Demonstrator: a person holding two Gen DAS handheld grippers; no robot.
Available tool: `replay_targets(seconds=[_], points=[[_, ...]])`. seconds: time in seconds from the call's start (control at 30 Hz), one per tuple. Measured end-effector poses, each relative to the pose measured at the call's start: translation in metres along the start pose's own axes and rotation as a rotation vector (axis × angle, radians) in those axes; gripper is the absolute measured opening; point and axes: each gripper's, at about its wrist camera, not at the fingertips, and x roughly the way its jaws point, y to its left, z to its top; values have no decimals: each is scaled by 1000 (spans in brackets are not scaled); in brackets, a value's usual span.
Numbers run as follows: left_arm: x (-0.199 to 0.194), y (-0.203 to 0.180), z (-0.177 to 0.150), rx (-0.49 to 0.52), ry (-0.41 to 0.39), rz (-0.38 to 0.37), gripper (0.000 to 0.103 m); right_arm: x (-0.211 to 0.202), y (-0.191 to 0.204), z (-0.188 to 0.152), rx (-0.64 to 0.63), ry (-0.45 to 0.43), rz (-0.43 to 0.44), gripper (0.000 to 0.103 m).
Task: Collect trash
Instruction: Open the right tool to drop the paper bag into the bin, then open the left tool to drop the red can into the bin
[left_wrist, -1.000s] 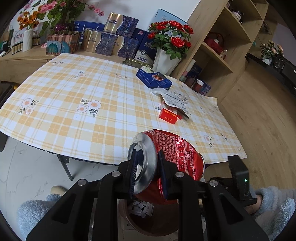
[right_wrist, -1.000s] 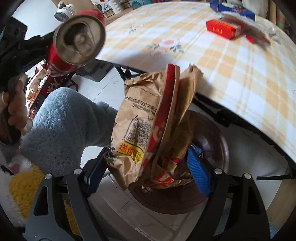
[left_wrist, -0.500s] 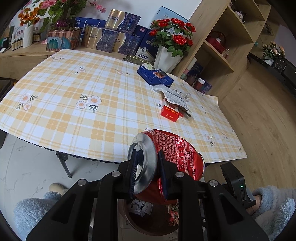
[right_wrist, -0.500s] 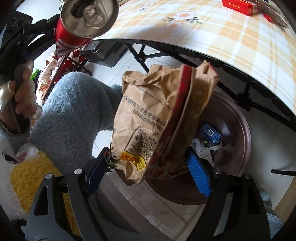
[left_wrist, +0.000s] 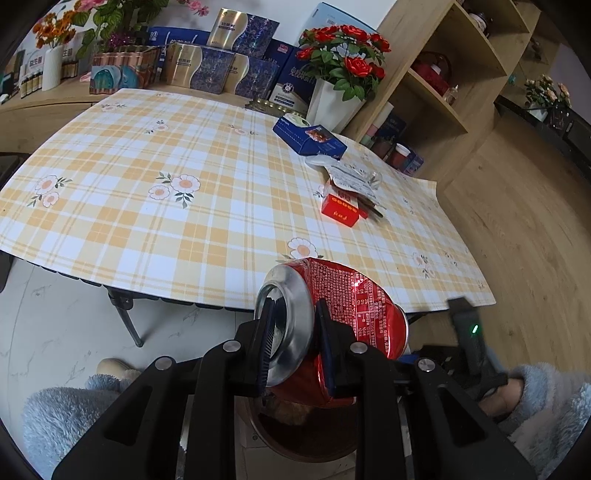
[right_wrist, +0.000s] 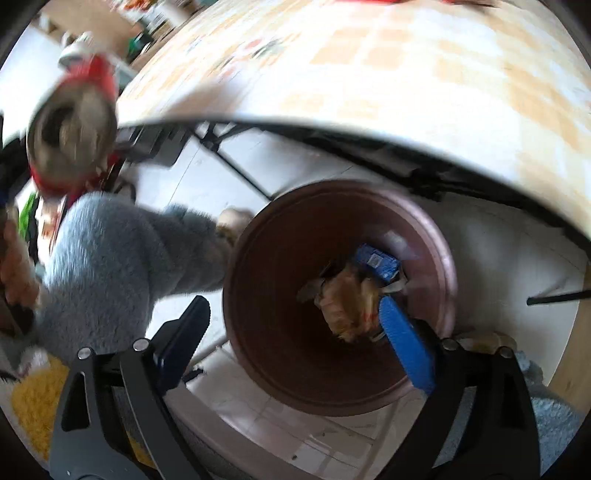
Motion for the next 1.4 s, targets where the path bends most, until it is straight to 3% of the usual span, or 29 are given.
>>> replay_targets(seconds=[0.17,0.4,0.53,0.73,0.93,1.4], points=[[12,-14,-7,74,36,-24,22,-46,-10,-3,8,-183,-93,93],[37,-50,-22,239,53,-108,22,-111,-10,-39,-58,-505,-346,97],[55,-68,-42,348,39,-163,22,-112,-25,-45,39,-588,-413,97],[84,-82,-60,426,149,-151,22,-107,-47,-39,135,-581,-466,97],[106,-70,-66,390,254,-151,22,-109,-49,-44,169,-602,-478,97],[123,-66,-72,377,338,-130,22,-106,-48,-43,166,-585,-480,97]])
